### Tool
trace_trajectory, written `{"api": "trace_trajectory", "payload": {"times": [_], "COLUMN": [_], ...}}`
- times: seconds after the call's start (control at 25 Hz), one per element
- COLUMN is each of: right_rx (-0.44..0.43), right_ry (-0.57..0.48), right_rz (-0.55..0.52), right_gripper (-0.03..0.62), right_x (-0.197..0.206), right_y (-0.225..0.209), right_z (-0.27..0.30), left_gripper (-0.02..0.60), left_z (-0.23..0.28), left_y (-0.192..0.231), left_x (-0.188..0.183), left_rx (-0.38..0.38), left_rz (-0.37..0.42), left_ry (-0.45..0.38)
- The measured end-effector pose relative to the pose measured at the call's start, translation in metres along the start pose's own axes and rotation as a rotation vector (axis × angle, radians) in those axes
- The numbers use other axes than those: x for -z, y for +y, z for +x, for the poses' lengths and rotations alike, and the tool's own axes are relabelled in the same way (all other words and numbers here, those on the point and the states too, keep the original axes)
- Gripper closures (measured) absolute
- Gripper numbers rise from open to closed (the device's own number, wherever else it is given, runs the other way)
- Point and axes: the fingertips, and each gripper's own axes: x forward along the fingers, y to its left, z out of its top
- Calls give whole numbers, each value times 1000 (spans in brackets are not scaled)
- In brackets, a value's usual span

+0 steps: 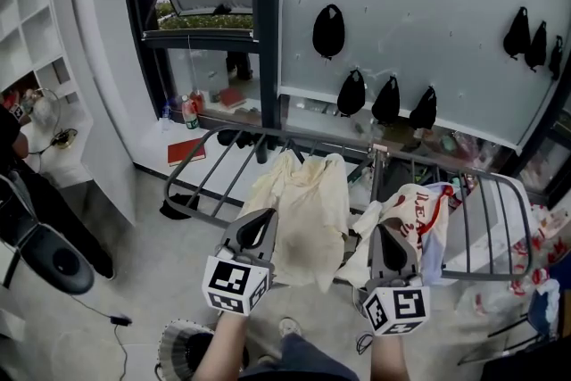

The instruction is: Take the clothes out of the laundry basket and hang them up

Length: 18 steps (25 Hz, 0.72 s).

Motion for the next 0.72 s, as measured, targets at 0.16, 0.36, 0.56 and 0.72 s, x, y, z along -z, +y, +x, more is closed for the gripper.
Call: {"api": "trace_trajectory", "payload": {"times": [0.16,0.36,0.56,0.72], "right_rx": [-7,-14,-19,-20], "right_ry": [1,6,11,16], "right_rz": [4,-1,-2,-3], "right_gripper": [594,594,594,593], "right_x": [-1,-3,-2,-1], "right_y": [-1,4,6,9], "right_z": [0,2,6,9], "left_gripper": [561,561,561,561], "left_z": [-1,-5,-4,-4], "left_y": [-2,3,5,8], "left_x": [2,2,5,9], "left_rx": [-1,-1,1,5], "left_rz": [1,-6,-14,-22], "left_ry": [11,16,20,27]}}
